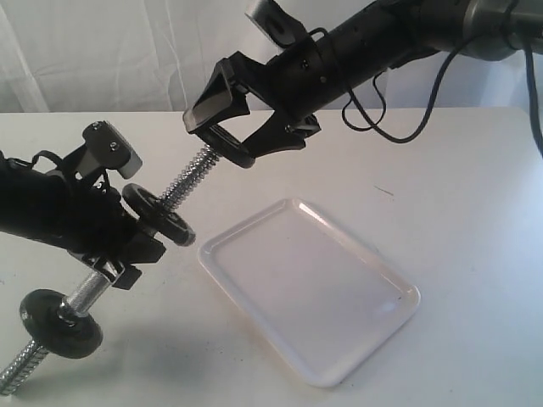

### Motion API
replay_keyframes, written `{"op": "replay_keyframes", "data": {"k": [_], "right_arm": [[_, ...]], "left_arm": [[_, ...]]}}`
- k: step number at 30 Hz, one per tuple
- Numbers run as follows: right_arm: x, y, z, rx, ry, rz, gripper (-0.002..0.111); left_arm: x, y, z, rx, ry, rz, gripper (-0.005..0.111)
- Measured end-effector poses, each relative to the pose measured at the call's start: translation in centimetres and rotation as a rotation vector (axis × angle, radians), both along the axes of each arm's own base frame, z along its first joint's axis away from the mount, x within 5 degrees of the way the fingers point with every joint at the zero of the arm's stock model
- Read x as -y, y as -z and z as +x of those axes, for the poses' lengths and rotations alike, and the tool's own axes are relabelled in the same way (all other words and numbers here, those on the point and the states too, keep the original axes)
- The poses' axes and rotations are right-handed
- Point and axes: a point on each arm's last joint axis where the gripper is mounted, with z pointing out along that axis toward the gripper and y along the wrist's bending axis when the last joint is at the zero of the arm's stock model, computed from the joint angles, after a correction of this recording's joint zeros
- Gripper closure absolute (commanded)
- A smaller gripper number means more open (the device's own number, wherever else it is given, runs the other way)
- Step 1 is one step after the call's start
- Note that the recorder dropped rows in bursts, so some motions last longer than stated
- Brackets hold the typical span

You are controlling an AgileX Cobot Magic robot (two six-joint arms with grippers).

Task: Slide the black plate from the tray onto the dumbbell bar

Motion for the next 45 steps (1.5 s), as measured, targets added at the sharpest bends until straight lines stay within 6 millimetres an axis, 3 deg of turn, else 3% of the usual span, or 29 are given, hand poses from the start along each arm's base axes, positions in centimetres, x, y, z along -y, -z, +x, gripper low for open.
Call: {"op": "replay_keyframes", "data": {"k": [34, 36, 39, 43, 45], "right_arm": [[-0.66, 0.61, -0.49, -0.005, -0.072, 0.004, 0.108], [-0.66, 0.61, -0.49, -0.005, -0.072, 0.004, 0.103], [-0.66, 0.61, -0.49, 0.019, -0.088, 0.006, 0.084], [-0.66, 0.61, -0.49, 0.033, -0.097, 0.007, 0.043], [-0.66, 0.61, -0.49, 0.034, -0.098, 0.007, 0.029]], "left_arm": [[0.58, -0.72, -0.05, 0.027, 0.039, -0.063, 0.107], [0.59, -0.72, -0.05, 0.026, 0.038, -0.064, 0.107], [0.59, -0.73, -0.05, 0.026, 0.037, -0.066, 0.107], [0.59, -0.73, -0.05, 0.026, 0.037, -0.066, 0.107], [0.59, -0.73, -0.05, 0.026, 0.037, -0.066, 0.107]]}}
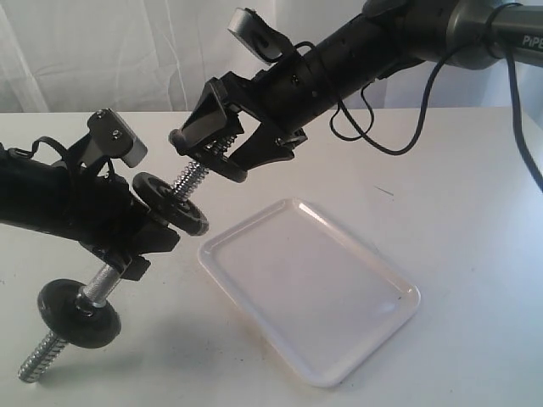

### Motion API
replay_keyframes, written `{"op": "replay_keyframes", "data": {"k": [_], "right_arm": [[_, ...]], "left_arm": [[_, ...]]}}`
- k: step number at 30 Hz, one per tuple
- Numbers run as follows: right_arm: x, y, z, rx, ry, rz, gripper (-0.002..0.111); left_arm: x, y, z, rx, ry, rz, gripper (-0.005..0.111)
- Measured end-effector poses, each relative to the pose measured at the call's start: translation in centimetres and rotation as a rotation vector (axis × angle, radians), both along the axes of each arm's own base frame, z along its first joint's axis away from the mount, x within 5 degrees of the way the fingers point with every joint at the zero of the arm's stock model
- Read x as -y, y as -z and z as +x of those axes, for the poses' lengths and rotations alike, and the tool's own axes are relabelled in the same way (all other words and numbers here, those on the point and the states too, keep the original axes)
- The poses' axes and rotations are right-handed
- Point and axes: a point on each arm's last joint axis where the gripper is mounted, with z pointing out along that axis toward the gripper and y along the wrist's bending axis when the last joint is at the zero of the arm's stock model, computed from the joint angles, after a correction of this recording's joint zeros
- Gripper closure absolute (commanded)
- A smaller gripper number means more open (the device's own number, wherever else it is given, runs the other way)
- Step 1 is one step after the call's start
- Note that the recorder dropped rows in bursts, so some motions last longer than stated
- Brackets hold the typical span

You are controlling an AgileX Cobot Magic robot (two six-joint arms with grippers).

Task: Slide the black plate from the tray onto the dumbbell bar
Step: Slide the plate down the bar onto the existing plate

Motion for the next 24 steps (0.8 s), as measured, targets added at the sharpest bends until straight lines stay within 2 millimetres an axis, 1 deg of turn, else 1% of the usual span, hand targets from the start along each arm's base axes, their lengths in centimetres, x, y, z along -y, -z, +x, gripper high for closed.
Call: {"op": "replay_keyframes", "data": {"k": [1, 3, 16, 24], "right_arm": [[0.0, 0.0, 0.0, 0.002, -0.001, 0.0, 0.024], [0.0, 0.0, 0.0, 0.002, -0.001, 0.0, 0.022], [0.0, 0.0, 0.0, 0.004, -0.003, 0.0, 0.022], [0.07, -0.36, -0.06, 0.02, 0.0, -0.001, 0.022]], "left_arm": [[0.0, 0.0, 0.0, 0.0, 0.0, 0.0, 0.107], [0.0, 0.0, 0.0, 0.0, 0.0, 0.0, 0.107], [0.0, 0.0, 0.0, 0.001, 0.001, 0.001, 0.107], [0.01, -0.01, 0.0, 0.001, 0.0, -0.001, 0.107]]}}
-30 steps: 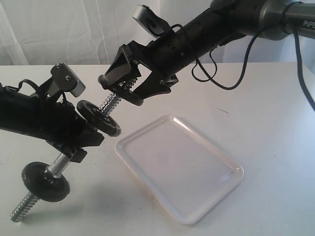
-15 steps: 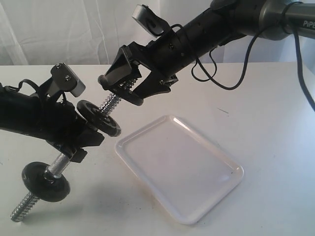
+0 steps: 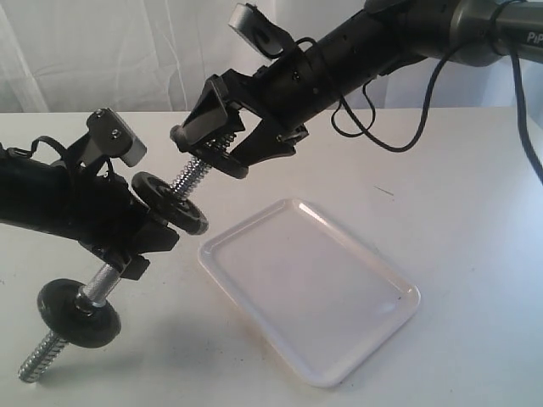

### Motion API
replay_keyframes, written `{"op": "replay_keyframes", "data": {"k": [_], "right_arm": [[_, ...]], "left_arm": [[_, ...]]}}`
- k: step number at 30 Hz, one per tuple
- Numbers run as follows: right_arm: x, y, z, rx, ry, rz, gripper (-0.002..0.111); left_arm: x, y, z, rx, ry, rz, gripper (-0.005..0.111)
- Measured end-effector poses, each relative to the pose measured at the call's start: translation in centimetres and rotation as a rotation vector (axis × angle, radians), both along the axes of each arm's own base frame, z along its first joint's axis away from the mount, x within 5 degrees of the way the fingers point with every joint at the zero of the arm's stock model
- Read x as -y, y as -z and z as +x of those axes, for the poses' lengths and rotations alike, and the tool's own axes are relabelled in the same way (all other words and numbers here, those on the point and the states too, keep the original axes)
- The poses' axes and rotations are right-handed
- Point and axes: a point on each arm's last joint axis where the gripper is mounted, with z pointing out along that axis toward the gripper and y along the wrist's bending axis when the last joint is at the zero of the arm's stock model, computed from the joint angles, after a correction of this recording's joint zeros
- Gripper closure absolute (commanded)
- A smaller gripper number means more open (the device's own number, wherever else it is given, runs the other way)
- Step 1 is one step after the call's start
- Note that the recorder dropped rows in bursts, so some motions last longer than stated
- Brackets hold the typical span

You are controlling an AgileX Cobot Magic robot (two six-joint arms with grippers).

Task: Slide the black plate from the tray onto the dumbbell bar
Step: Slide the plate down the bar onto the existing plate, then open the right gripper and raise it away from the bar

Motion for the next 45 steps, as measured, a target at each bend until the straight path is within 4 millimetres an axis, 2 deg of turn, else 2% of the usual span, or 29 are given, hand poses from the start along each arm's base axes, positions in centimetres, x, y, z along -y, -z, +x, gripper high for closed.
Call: {"op": "replay_keyframes", "data": {"k": [3, 7, 13, 20, 34, 38, 43, 45], "right_arm": [[0.0, 0.0, 0.0, 0.0, 0.0, 0.0, 0.019], [0.0, 0.0, 0.0, -0.001, 0.001, -0.001, 0.003], [-0.1, -1.1, -0.1, 0.001, 0.015, 0.039, 0.003], [-0.1, -1.2, -0.2, 0.003, 0.015, 0.038, 0.003], [1.3, 0.3, 0.0, 0.029, 0.029, -0.208, 0.003], [1.7, -0.7, -0.4, 0.083, 0.016, -0.227, 0.003], [2.4, -3.4, -1.5, 0.182, 0.003, -0.236, 0.003], [2.9, -4.1, -1.8, 0.221, 0.002, -0.271, 0.009]], "left_arm": [[0.0, 0.0, 0.0, 0.0, 0.0, 0.0, 0.107], [0.0, 0.0, 0.0, 0.0, 0.0, 0.0, 0.107], [0.0, 0.0, 0.0, 0.002, 0.004, 0.002, 0.107], [0.0, 0.1, -0.1, -0.001, 0.006, 0.006, 0.107], [-0.2, 0.1, 0.2, 0.011, -0.029, 0.013, 0.107], [-0.4, 0.2, 0.6, 0.019, -0.08, 0.014, 0.107], [-0.6, 0.3, 1.0, 0.034, -0.132, 0.022, 0.107], [-0.6, 0.3, 1.1, 0.034, -0.135, 0.022, 0.107]]}}
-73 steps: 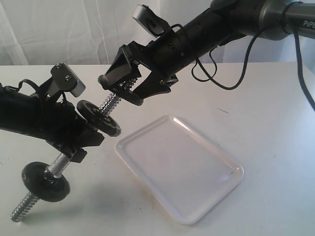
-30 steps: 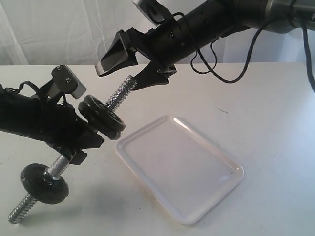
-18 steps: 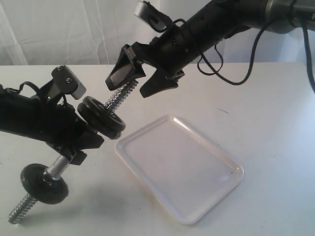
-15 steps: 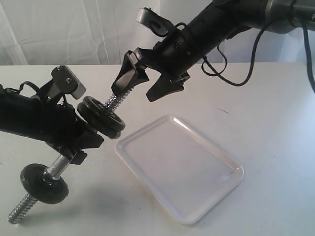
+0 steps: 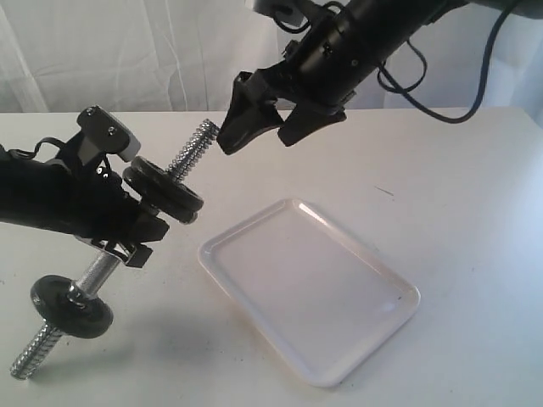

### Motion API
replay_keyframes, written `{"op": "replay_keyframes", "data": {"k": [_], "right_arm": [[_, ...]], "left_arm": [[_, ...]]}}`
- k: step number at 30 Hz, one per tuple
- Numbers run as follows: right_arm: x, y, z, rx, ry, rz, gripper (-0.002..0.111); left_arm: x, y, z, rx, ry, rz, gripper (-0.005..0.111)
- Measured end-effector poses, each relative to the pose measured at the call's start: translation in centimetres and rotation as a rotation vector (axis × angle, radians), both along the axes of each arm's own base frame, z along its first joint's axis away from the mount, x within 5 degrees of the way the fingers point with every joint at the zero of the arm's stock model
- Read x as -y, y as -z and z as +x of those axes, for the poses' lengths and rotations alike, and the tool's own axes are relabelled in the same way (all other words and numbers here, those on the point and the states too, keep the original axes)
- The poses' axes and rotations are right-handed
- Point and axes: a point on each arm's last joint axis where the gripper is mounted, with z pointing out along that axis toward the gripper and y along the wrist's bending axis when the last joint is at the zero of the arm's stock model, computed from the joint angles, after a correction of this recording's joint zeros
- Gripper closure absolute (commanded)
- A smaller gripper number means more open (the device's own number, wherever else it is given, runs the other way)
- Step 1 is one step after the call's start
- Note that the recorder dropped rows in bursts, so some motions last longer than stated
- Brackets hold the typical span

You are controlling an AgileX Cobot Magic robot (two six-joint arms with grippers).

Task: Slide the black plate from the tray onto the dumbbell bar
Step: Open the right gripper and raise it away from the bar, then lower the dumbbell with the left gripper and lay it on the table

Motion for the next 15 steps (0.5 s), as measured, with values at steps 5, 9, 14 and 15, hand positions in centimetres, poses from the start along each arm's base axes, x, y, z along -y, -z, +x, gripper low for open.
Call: {"op": "replay_keyframes", "data": {"k": [5, 9, 14, 15], "right_arm": [[1.5, 0.2, 0.2, 0.033, 0.074, -0.175, 0.086], [2.3, 0.5, 0.5, 0.014, 0.164, -0.253, 0.108], [2.3, 0.5, 0.5, 0.007, 0.177, -0.252, 0.108], [2.3, 0.5, 0.5, 0.007, 0.177, -0.252, 0.108]], "left_arm": [[0.0, 0.0, 0.0, -0.007, -0.011, -0.006, 0.107], [-0.1, 0.0, 0.1, -0.039, -0.061, -0.033, 0.107], [-0.1, 0.0, 0.1, -0.103, -0.142, -0.092, 0.107], [-0.1, 0.0, 0.1, -0.116, -0.157, -0.102, 0.107]]}}
